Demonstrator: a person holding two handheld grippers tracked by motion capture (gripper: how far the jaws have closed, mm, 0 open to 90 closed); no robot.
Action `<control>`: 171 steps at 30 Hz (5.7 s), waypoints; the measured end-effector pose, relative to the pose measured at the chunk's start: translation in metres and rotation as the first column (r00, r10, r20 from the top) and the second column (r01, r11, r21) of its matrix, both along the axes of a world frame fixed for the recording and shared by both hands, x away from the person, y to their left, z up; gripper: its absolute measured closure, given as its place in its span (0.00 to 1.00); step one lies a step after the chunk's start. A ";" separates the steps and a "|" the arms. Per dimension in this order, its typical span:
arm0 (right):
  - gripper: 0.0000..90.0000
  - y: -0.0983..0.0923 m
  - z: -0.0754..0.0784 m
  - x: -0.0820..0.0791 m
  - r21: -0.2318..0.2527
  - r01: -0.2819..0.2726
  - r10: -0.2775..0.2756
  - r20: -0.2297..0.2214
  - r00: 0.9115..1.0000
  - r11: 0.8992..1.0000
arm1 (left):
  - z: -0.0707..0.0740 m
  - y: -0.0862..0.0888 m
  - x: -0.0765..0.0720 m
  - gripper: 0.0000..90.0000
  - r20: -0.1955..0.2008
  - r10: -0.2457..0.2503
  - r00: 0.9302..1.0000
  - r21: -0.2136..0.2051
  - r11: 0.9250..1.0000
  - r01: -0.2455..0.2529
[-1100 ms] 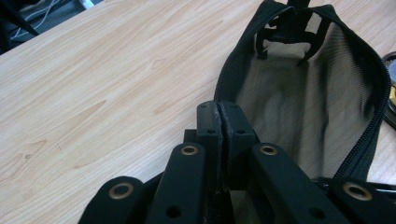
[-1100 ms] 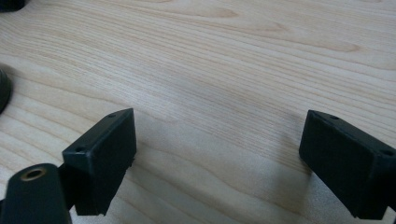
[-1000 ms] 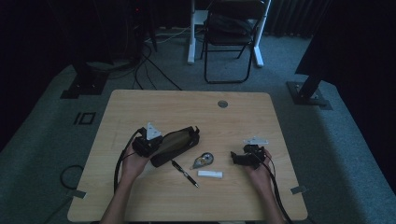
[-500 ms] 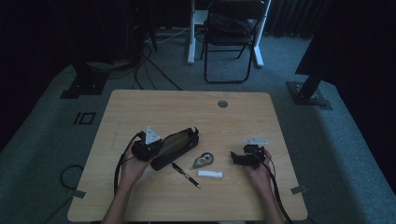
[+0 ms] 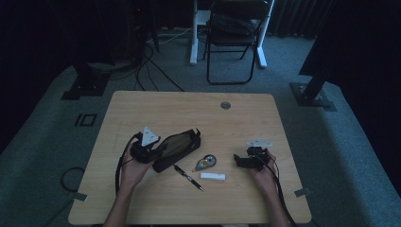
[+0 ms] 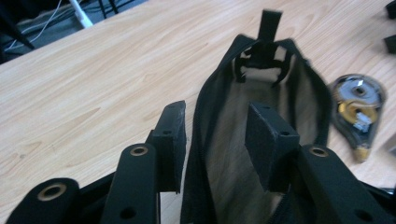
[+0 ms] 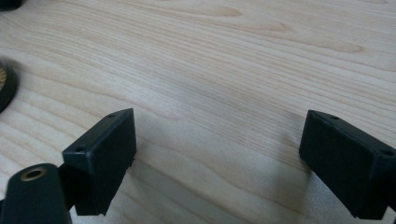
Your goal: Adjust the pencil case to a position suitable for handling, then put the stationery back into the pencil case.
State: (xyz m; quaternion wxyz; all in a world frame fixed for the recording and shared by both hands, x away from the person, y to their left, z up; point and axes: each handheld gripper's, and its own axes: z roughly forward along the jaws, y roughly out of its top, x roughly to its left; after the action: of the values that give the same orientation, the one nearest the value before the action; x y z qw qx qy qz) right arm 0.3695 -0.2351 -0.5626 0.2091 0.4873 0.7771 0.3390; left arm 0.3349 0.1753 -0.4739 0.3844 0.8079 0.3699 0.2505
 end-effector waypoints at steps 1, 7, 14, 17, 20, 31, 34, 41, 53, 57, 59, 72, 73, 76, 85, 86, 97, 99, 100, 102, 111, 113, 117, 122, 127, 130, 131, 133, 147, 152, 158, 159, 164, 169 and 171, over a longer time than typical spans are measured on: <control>0.12 -0.001 0.000 0.000 0.000 -0.006 0.006 0.001 1.000 1.000 | 0.001 0.000 -0.001 0.64 0.002 -0.006 1.000 -0.005 1.000 0.006; 0.17 -0.005 0.000 -0.002 0.005 -0.021 0.021 0.010 1.000 1.000 | 0.009 -0.004 -0.009 0.58 0.017 -0.030 0.999 -0.049 0.998 0.031; 0.17 -0.006 0.000 -0.003 0.005 -0.027 0.027 0.010 1.000 1.000 | 0.009 -0.014 -0.015 0.55 -0.010 -0.081 0.997 -0.068 0.994 0.080; 0.17 -0.006 0.000 -0.003 0.005 -0.029 0.029 0.009 1.000 1.000 | 0.011 -0.020 -0.019 0.53 -0.007 -0.108 0.994 -0.078 0.991 0.107; 0.17 -0.006 0.000 -0.003 0.005 -0.029 0.029 0.010 1.000 1.000 | 0.012 -0.025 -0.023 0.53 -0.007 -0.137 0.990 -0.081 0.987 0.136; 0.17 -0.007 0.000 -0.003 0.005 -0.032 0.032 0.010 0.999 0.999 | 0.010 -0.046 -0.039 0.54 -0.003 -0.254 0.967 -0.072 0.965 0.254; 0.18 -0.007 0.000 -0.003 0.006 -0.034 0.034 0.010 0.999 0.999 | 0.006 -0.051 -0.041 0.53 -0.013 -0.275 0.961 -0.069 0.960 0.273; 0.18 -0.007 0.000 -0.003 0.006 -0.035 0.035 0.010 0.999 0.999 | -0.006 -0.062 -0.043 0.50 -0.041 -0.309 0.950 -0.053 0.950 0.307; 0.18 -0.007 0.000 -0.003 0.006 -0.035 0.035 0.010 0.999 0.999 | -0.037 -0.080 -0.047 0.42 -0.111 -0.357 0.928 0.023 0.932 0.361; 0.18 -0.007 0.000 -0.003 0.006 -0.035 0.035 0.010 0.999 0.999 | -0.049 -0.078 -0.044 0.38 -0.150 -0.375 0.915 -0.007 0.925 0.379; 0.18 -0.007 0.000 -0.003 0.006 -0.035 0.035 0.010 0.999 0.999 | -0.053 -0.077 -0.043 0.36 -0.162 -0.379 0.911 -0.008 0.924 0.382; 0.18 -0.007 0.000 -0.003 0.006 -0.036 0.035 0.010 0.999 0.999 | -0.073 -0.082 -0.035 0.39 -0.224 -0.380 0.897 0.039 0.917 0.398; 0.18 -0.007 0.000 -0.003 0.006 -0.035 0.035 0.010 0.999 0.999 | -0.074 -0.081 -0.035 0.40 -0.224 -0.385 0.895 0.029 0.916 0.401; 0.18 -0.007 0.000 -0.003 0.006 -0.035 0.035 0.010 0.999 0.999 | -0.075 -0.078 -0.036 0.47 -0.236 -0.387 0.892 0.027 0.914 0.404; 0.18 -0.007 0.000 -0.003 0.006 -0.035 0.035 0.010 0.999 0.999 | -0.074 -0.066 -0.045 0.66 -0.232 -0.394 0.889 0.031 0.911 0.411; 0.18 -0.007 0.000 -0.003 0.006 -0.035 0.035 0.010 0.999 0.999 | -0.074 -0.064 -0.046 0.68 -0.231 -0.393 0.890 0.029 0.911 0.411; 0.18 -0.007 0.000 -0.003 0.006 -0.035 0.035 0.010 0.999 0.999 | -0.073 -0.066 -0.052 0.76 -0.239 -0.411 0.880 0.055 0.899 0.435; 0.18 -0.007 0.000 -0.003 0.006 -0.035 0.035 0.010 0.999 0.999 | -0.073 -0.069 -0.051 0.73 -0.237 -0.417 0.878 0.053 0.896 0.440; 0.18 -0.007 0.000 -0.003 0.006 -0.035 0.035 0.010 0.999 0.999 | -0.073 -0.070 -0.051 0.72 -0.238 -0.418 0.877 0.055 0.895 0.442; 0.18 -0.007 0.000 -0.003 0.006 -0.035 0.035 0.010 0.999 0.999 | -0.072 -0.071 -0.050 0.72 -0.242 -0.421 0.874 0.059 0.893 0.446; 0.18 -0.007 0.000 -0.003 0.006 -0.035 0.035 0.010 0.999 0.999 | -0.070 -0.070 -0.045 0.78 -0.270 -0.436 0.858 0.070 0.880 0.469; 0.18 -0.007 0.000 -0.003 0.006 -0.035 0.035 0.010 0.999 0.999 | -0.069 -0.068 -0.046 0.82 -0.276 -0.440 0.855 0.065 0.879 0.473; 0.18 -0.007 0.000 -0.003 0.006 -0.035 0.035 0.010 0.999 0.999 | -0.070 -0.063 -0.048 0.87 -0.279 -0.452 0.847 0.042 0.876 0.481; 0.18 -0.007 0.000 -0.003 0.006 -0.035 0.035 0.010 0.999 0.999 | -0.072 -0.059 -0.050 0.88 -0.281 -0.459 0.843 0.013 0.876 0.482; 0.18 -0.007 0.000 -0.003 0.006 -0.035 0.035 0.010 0.999 0.999 | -0.074 -0.053 -0.049 0.88 -0.284 -0.459 0.842 -0.032 0.882 0.471; 0.18 -0.007 0.000 -0.003 0.006 -0.035 0.035 0.010 0.999 0.999 | -0.074 -0.053 -0.049 0.88 -0.283 -0.453 0.846 -0.027 0.885 0.465; 0.18 -0.007 0.000 -0.003 0.006 -0.035 0.035 0.010 0.999 0.999 | -0.073 -0.053 -0.049 0.88 -0.283 -0.449 0.848 -0.022 0.886 0.462; 0.18 -0.007 0.000 -0.003 0.006 -0.035 0.035 0.010 0.999 0.999 | -0.073 -0.053 -0.049 0.88 -0.281 -0.444 0.851 -0.014 0.888 0.459; 0.18 -0.007 0.000 -0.003 0.006 -0.035 0.035 0.010 0.999 0.999 | -0.068 -0.049 -0.050 0.88 -0.256 -0.413 0.874 -0.005 0.905 0.426; 0.18 -0.007 0.000 -0.003 0.006 -0.035 0.035 0.010 0.999 0.999 | -0.065 -0.047 -0.051 0.88 -0.253 -0.413 0.875 -0.001 0.904 0.427; 0.18 -0.007 0.000 -0.003 0.006 -0.035 0.035 0.010 0.999 0.999 | -0.060 -0.047 -0.053 0.88 -0.242 -0.411 0.879 -0.001 0.906 0.423; 0.18 -0.007 0.000 -0.003 0.006 -0.035 0.035 0.010 0.999 0.999 | -0.059 -0.046 -0.053 0.88 -0.238 -0.411 0.880 -0.002 0.906 0.423; 0.18 -0.007 0.000 -0.003 0.006 -0.035 0.035 0.010 0.999 0.999 | -0.052 -0.044 -0.053 0.88 -0.225 -0.414 0.882 -0.016 0.907 0.421; 0.18 -0.007 0.000 -0.003 0.005 -0.036 0.036 0.010 0.999 0.999 | -0.047 -0.043 -0.055 0.88 -0.208 -0.411 0.888 -0.020 0.909 0.416; 0.18 -0.007 0.000 -0.003 0.005 -0.035 0.035 0.010 0.999 0.999 | -0.044 -0.043 -0.055 0.88 -0.202 -0.413 0.888 -0.021 0.908 0.418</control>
State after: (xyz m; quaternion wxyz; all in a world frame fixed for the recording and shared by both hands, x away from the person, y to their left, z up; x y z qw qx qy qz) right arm 0.3665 -0.2424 -0.5625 0.2055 0.4724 0.7836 0.3472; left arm 0.2804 0.1321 -0.5182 0.3803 0.8938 0.2226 0.0832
